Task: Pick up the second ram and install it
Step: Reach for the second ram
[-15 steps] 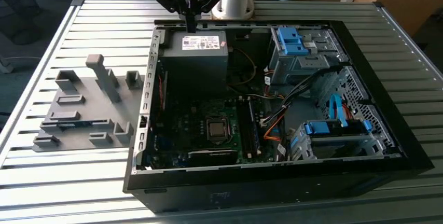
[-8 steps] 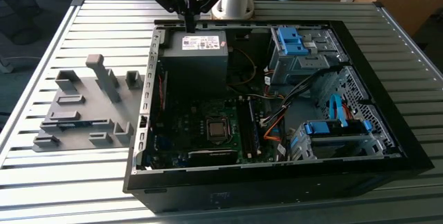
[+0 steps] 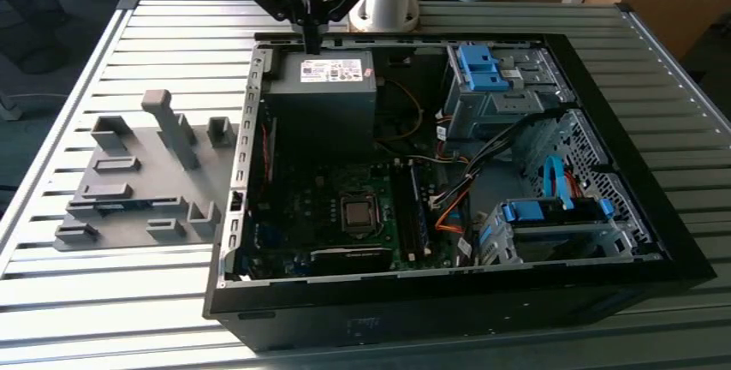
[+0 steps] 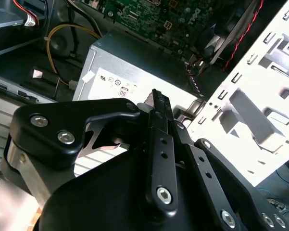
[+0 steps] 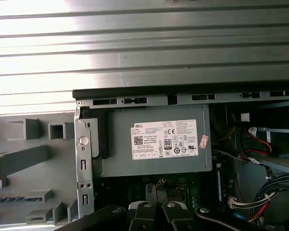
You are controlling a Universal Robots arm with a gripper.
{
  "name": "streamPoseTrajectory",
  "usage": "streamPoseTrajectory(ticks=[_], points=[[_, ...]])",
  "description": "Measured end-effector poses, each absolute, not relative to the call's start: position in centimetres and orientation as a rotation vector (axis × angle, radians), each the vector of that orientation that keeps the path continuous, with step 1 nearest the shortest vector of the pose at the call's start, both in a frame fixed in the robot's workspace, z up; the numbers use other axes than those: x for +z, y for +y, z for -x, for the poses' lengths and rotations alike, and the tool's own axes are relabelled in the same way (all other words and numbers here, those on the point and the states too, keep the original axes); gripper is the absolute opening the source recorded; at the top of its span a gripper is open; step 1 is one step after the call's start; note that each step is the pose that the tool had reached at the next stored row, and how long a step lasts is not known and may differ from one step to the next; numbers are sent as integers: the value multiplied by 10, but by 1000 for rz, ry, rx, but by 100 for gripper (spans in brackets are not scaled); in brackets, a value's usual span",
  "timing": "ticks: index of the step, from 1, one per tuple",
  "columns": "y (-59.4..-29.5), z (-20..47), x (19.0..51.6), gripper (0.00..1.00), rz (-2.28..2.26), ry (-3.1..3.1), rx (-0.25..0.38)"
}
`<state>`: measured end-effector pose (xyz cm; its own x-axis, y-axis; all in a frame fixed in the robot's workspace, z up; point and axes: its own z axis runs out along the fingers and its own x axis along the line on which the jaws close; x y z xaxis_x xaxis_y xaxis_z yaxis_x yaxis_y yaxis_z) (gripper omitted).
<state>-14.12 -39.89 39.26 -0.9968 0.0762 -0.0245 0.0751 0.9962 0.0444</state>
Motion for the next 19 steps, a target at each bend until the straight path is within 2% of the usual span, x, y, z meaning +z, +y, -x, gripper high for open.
streamPoseTrajectory(ticks=[19], points=[[-399, 146, 392, 11, -118, 3112, 68]])
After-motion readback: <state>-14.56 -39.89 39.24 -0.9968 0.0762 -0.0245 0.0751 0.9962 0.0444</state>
